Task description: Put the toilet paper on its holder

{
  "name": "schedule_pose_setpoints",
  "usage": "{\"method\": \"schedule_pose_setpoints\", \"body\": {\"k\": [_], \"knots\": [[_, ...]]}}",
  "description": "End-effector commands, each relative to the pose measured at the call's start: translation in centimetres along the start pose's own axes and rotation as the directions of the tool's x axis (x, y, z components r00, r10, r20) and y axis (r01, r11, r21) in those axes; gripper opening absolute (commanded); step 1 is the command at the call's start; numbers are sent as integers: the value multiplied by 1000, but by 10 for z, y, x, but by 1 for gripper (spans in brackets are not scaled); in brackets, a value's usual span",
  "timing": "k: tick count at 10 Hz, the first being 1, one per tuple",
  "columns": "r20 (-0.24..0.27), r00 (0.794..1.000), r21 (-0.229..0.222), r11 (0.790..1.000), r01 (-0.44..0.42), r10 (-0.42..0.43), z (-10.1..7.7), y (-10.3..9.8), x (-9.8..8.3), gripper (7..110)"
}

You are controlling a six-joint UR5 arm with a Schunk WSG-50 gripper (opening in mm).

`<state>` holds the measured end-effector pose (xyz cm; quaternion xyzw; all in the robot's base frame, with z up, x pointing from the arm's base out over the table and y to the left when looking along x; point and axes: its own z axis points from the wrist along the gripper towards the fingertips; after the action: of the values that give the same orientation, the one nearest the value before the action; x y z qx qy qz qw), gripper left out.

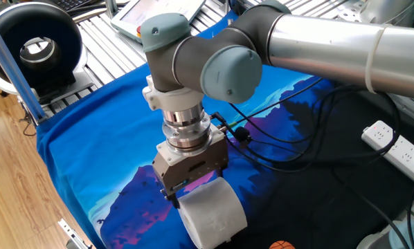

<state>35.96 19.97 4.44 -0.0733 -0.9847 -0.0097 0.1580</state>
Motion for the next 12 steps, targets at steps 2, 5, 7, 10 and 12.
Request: {"method": "schedule_pose_setpoints", "body": {"k": [2, 5, 7, 10, 12], "knots": [[-40, 999, 1, 1000, -20, 20, -1, -1, 8, 88], [-67, 997, 0, 999, -34, 34, 0, 2, 12, 88], [-91, 995, 0, 999, -44, 44, 1, 3, 16, 88], [-128, 991, 7, 999, -39, 40, 1, 0, 22, 110], [-162, 986, 15, 999, -39, 41, 1, -2, 27, 110]]}}
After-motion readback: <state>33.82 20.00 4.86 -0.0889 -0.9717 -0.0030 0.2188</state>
